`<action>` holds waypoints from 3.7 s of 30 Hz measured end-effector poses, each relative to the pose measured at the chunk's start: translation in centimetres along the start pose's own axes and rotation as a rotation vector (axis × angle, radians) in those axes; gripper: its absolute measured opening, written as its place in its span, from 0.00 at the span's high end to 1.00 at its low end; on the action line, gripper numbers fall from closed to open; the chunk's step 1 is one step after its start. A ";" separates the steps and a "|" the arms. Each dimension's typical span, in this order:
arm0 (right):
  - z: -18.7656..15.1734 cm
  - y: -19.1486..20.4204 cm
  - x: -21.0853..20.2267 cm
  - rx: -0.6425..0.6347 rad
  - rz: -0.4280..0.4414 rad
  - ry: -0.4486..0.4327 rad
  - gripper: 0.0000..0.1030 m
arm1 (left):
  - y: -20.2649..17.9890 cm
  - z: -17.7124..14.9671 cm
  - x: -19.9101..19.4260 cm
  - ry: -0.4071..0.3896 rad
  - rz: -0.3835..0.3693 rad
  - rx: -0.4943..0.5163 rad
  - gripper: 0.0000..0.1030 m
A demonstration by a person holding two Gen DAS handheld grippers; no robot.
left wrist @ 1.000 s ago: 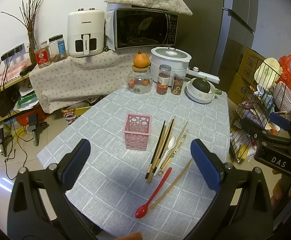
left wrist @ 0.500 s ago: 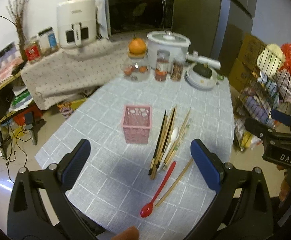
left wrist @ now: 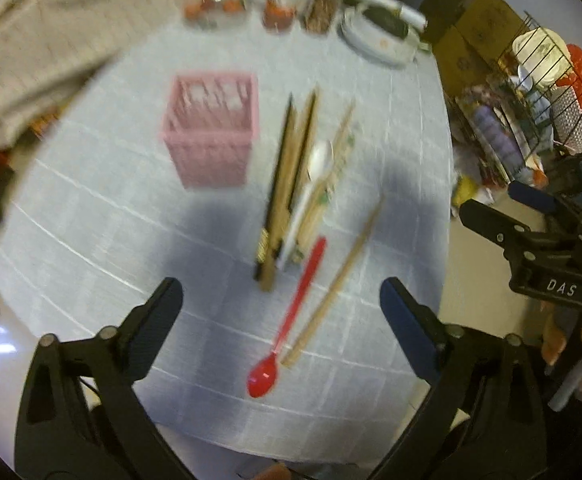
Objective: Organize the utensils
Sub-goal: 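Grasp the red spoon with the left tool while the right tool approaches a loose chopstick, then close the right tool on the loose chopstick and lift it while the left tool lifts the spoon, then lower the red spoon and chopstick into the pink basket and open both tools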
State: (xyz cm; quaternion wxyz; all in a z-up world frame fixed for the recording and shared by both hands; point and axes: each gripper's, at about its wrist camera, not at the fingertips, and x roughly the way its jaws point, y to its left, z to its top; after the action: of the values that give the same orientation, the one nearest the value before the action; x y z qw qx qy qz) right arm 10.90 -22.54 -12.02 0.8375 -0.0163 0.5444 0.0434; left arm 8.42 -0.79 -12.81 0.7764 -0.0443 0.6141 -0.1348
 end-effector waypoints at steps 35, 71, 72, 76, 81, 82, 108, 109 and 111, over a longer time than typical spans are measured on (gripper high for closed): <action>-1.8 -1.8 8.7 0.061 0.051 0.285 0.00 | -1.9 1.1 9.9 0.213 -0.048 0.094 0.97; 1.4 1.3 15.5 0.193 0.111 0.278 0.94 | 1.7 0.6 -3.7 -0.217 -0.052 0.039 0.98; 1.3 0.7 15.1 0.208 0.130 0.271 0.94 | 1.6 0.7 -4.2 -0.232 -0.054 0.041 0.98; 2.6 -0.4 12.5 0.230 0.203 0.198 0.94 | 1.5 0.9 -6.6 -0.322 -0.043 0.047 0.98; 4.8 1.0 7.3 0.205 0.269 0.030 0.94 | 2.1 1.2 -9.3 -0.465 0.010 0.032 0.98; 4.4 1.2 6.2 0.197 0.280 0.000 0.94 | 2.2 1.3 -9.8 -0.489 0.012 0.023 0.98; 8.5 7.1 -8.2 0.092 0.404 -0.455 0.94 | 4.3 7.7 -8.6 -0.568 0.068 -0.089 0.98; 8.9 7.4 -8.0 0.085 0.402 -0.457 0.94 | 4.4 8.0 -8.3 -0.558 0.068 -0.092 0.98; 9.6 7.8 -7.0 0.071 0.392 -0.442 0.94 | 4.8 8.5 -7.5 -0.528 0.070 -0.097 0.98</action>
State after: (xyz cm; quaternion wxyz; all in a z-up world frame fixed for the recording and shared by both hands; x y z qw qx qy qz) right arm 16.13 -14.41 -1.51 0.9115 0.1281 0.3428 0.1879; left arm 15.77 4.96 -4.85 0.9108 -0.0936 0.3974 -0.0619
